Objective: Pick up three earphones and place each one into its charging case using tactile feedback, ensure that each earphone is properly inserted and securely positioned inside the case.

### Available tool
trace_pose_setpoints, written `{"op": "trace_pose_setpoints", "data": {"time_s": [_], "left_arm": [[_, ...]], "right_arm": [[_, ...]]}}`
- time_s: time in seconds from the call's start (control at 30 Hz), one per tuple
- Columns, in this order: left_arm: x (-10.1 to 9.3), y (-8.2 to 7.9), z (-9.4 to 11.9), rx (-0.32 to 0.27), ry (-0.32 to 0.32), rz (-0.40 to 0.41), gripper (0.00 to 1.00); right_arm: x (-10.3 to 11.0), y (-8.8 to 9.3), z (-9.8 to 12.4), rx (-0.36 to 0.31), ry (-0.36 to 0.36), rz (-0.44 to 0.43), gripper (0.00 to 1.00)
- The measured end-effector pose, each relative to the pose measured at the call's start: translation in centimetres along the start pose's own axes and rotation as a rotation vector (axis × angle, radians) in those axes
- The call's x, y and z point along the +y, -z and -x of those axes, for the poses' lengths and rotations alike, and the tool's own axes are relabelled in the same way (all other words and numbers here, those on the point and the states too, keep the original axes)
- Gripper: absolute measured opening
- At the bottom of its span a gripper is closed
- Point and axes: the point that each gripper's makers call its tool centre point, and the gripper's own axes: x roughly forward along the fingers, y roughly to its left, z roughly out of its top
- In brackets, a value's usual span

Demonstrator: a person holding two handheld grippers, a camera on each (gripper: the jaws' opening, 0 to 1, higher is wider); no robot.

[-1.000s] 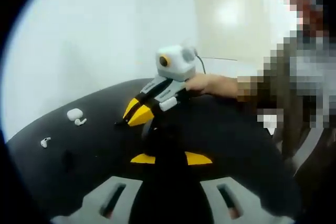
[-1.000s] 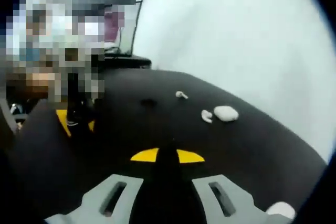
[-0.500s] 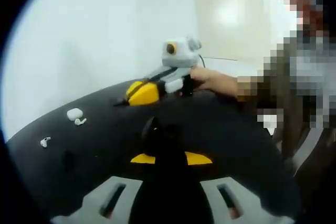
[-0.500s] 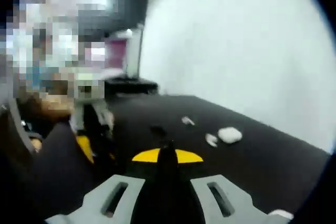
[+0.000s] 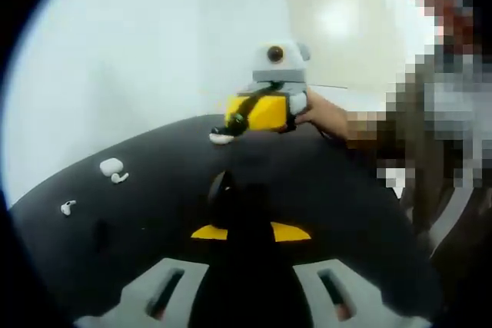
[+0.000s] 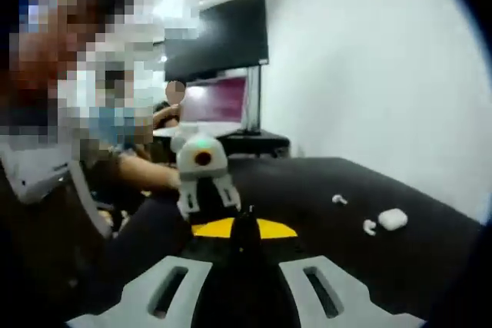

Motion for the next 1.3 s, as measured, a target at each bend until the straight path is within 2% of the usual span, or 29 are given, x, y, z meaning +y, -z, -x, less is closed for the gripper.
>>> {"op": "trace_pose_setpoints", "data": {"time_s": [0.27,0.4,0.53,0.67,0.77,0.83,0.9,0.97,1.07,1.17,1.3], "left_arm": [[0.0,0.0,0.0,0.000,-0.002,0.000,0.15],[0.0,0.0,0.0,0.000,-0.002,0.000,0.15],[0.1,0.0,0.0,0.000,-0.005,0.001,0.15],[0.3,0.0,0.0,0.001,-0.012,0.004,0.15],[0.5,0.0,0.0,0.002,-0.025,0.007,0.15],[0.6,0.0,0.0,0.002,-0.029,0.007,0.15],[0.7,0.1,0.0,0.002,-0.031,0.008,0.15],[0.7,0.1,0.0,0.002,-0.033,0.008,0.15],[0.7,0.1,0.0,0.002,-0.034,0.010,0.15],[0.8,0.1,0.0,0.002,-0.034,0.014,0.15],[0.9,0.1,0.0,0.008,-0.024,0.031,0.15]], "right_arm": [[2.2,1.5,-1.8,0.091,-0.057,0.061,0.11],[2.2,1.4,-1.7,0.096,-0.050,0.076,0.11],[1.4,1.1,-0.6,0.098,-0.012,0.090,0.11],[1.2,0.9,-0.3,0.087,-0.004,0.078,0.11],[0.7,1.5,0.4,0.138,0.022,0.117,0.11],[-0.5,2.1,1.1,0.183,0.078,0.135,0.11],[-1.9,3.5,1.8,0.256,0.144,0.155,0.11],[-2.9,4.7,2.1,0.306,0.177,0.140,0.11],[-3.6,5.9,2.0,0.337,0.181,0.111,0.11],[-3.2,6.1,2.0,0.320,0.140,0.089,0.11],[-2.5,4.5,1.7,0.182,0.072,-0.028,0.11]]}}
